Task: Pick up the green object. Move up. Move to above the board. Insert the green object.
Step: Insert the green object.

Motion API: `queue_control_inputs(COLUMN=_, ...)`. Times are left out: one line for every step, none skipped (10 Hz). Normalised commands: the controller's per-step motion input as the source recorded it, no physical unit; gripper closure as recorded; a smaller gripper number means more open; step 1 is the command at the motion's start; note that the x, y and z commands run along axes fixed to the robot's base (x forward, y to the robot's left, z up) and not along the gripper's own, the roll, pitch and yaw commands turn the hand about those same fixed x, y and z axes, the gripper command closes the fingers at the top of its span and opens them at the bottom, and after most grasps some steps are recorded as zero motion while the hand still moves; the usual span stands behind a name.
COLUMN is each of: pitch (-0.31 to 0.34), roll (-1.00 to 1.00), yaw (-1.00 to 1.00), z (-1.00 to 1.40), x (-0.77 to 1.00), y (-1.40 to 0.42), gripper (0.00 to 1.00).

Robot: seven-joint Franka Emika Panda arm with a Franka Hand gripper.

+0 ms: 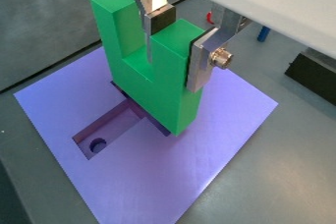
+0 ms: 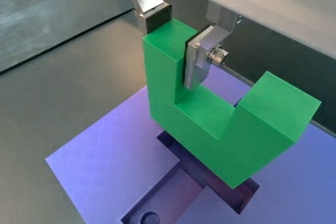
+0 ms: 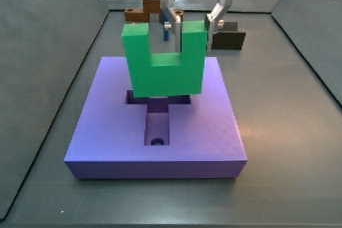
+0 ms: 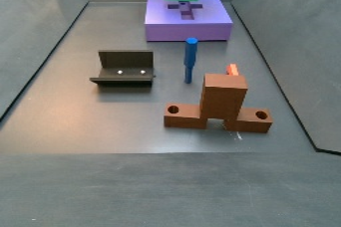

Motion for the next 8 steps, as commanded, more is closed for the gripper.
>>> queue_control_inputs(pitch=0.000, roll=0.05, yaw=0.00, z=-0.08, x=0.00, y=0.00, gripper=1.00)
queue_control_inputs(pitch=0.000, roll=0.04, yaw=0.00, z=-0.07, x=0.00, y=0.00, gripper=1.00)
queue_control_inputs(pitch=0.000, roll=0.00, yaw=0.00, z=-0.05, x=0.00, y=0.00, gripper=1.00)
queue_control_inputs(pitch=-0.013, roll=0.00, yaw=0.00, z=-0.11, x=0.00, y=0.00, gripper=1.00)
queue_control_inputs(pitch=-0.031, roll=0.00, yaw=0.00, z=-0.17, x=0.00, y=0.00, gripper=1.00)
queue_control_inputs(pitch=-0.079, roll=0.00, yaw=0.00, z=-0.23, x=-0.05, y=0.00, gripper=1.00)
queue_control_inputs(pitch=-0.140, roll=0.00, yaw=0.00, z=-0.26, x=-0.13, y=0.00, gripper=1.00)
queue_control_inputs(pitch=-0.120, roll=0.00, yaw=0.00, z=-0.20, x=-0.13, y=0.00, gripper=1.00)
